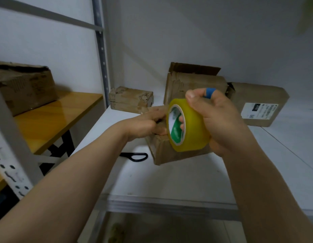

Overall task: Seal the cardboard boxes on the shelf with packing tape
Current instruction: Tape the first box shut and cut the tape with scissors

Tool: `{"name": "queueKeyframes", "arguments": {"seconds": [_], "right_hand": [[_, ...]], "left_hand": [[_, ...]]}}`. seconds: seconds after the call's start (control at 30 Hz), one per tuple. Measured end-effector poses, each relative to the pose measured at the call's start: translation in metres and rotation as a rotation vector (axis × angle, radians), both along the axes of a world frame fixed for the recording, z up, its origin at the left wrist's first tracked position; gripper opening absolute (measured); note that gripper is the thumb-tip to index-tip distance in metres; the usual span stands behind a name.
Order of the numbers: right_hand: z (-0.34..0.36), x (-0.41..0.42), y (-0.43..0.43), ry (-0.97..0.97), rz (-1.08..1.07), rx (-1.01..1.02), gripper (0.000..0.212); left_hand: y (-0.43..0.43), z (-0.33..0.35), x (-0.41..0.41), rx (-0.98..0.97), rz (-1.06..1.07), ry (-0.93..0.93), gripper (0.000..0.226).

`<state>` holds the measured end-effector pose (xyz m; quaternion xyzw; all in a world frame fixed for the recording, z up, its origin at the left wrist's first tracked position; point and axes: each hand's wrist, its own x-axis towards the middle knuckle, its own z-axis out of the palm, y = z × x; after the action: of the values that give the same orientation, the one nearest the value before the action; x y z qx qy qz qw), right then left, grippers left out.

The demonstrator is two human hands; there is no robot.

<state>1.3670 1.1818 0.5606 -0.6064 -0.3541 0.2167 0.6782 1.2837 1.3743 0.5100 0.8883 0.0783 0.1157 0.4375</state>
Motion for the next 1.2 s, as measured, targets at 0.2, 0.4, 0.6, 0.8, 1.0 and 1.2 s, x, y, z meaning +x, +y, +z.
{"name": "queueKeyframes", "arguments": {"seconds": [0.2, 0.4, 0.6, 0.8, 1.0, 1.2], "right_hand": [[-0.013, 0.007, -0.025, -0.001, 0.008, -0.08, 0.034], [-0.011, 0.006, -0.024, -0.008, 0.038, -0.09, 0.055], [-0.023, -0.002, -0.03, 0.067, 0.074, -0.023, 0.061], [-0.02, -0.008, -0.026, 0.073, 0.095, 0.01, 0.059], [-0.025, -0.009, -0.028, 0.071, 0.137, 0.021, 0.059], [-0.023, -0.007, -0.023, 0.038, 0.062, 0.026, 0.06]], "left_hand": [[0.016, 0.0, 0.008, 0.304, 0.042, 0.298, 0.096], [0.008, 0.012, 0.007, 0.536, 0.065, 0.452, 0.086], [0.002, 0.004, -0.019, 0.323, 0.221, 0.214, 0.11], [-0.011, 0.001, -0.025, 0.442, 0.194, 0.042, 0.051], [-0.007, 0.002, -0.025, 0.556, 0.173, 0.267, 0.068], [-0.008, 0.02, -0.016, 0.663, 0.117, 0.412, 0.065]]}}
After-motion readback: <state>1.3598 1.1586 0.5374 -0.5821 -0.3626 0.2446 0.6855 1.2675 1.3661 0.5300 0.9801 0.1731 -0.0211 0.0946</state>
